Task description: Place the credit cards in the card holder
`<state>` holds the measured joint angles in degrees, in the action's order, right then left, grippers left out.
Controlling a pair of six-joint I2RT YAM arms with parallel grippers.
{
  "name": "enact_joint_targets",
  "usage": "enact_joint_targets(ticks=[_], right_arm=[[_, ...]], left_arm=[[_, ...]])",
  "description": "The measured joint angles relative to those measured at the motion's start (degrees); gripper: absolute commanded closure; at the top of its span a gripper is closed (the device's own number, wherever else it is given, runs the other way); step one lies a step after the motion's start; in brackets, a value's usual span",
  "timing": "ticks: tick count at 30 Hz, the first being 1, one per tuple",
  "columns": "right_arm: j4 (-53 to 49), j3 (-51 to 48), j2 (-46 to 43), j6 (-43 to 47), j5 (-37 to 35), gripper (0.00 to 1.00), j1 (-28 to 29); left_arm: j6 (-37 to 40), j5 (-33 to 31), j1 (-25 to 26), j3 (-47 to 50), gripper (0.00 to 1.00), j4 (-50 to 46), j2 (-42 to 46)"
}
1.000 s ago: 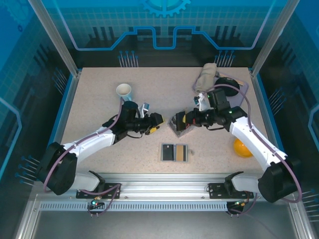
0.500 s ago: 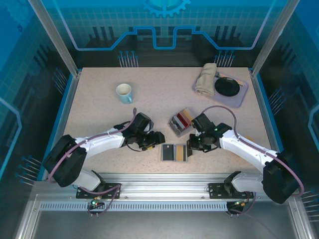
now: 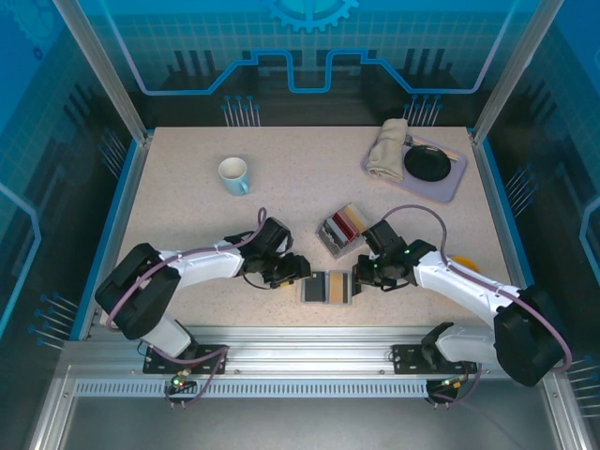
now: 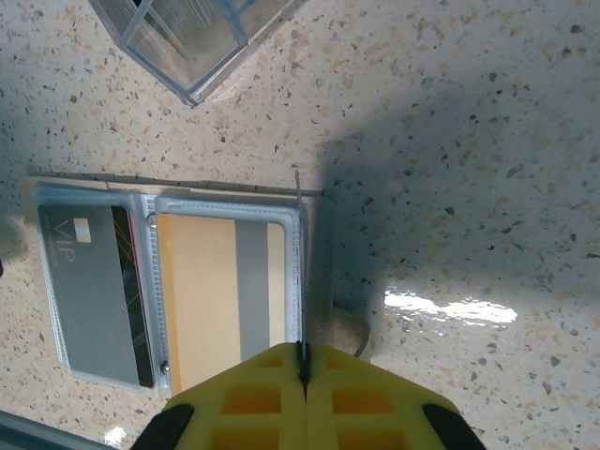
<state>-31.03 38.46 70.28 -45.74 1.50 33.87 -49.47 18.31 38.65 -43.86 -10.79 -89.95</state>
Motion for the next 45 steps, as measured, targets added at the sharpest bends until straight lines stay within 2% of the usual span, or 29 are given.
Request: enact_joint_targets(ticks=[13,28,45], right_arm=[[2.2,-0.2,-2.7,-1.4,2.1,0.95,0.0],[-2.6,0.7,-2.8,-1.2,-2.5,0.95,-0.1],[-0.5,0.6,-1.3,-1.2,-1.4,0.95,0.0]], left_arm=[[-0.1,0.4,0.7,0.8,0.59,2.5,-2.7],[-0.1,0.4,0.9,0.9,0.6,2.7,-2.7],[-0.1,0.4,0.9,0.9,0.61,2.7,-2.7]])
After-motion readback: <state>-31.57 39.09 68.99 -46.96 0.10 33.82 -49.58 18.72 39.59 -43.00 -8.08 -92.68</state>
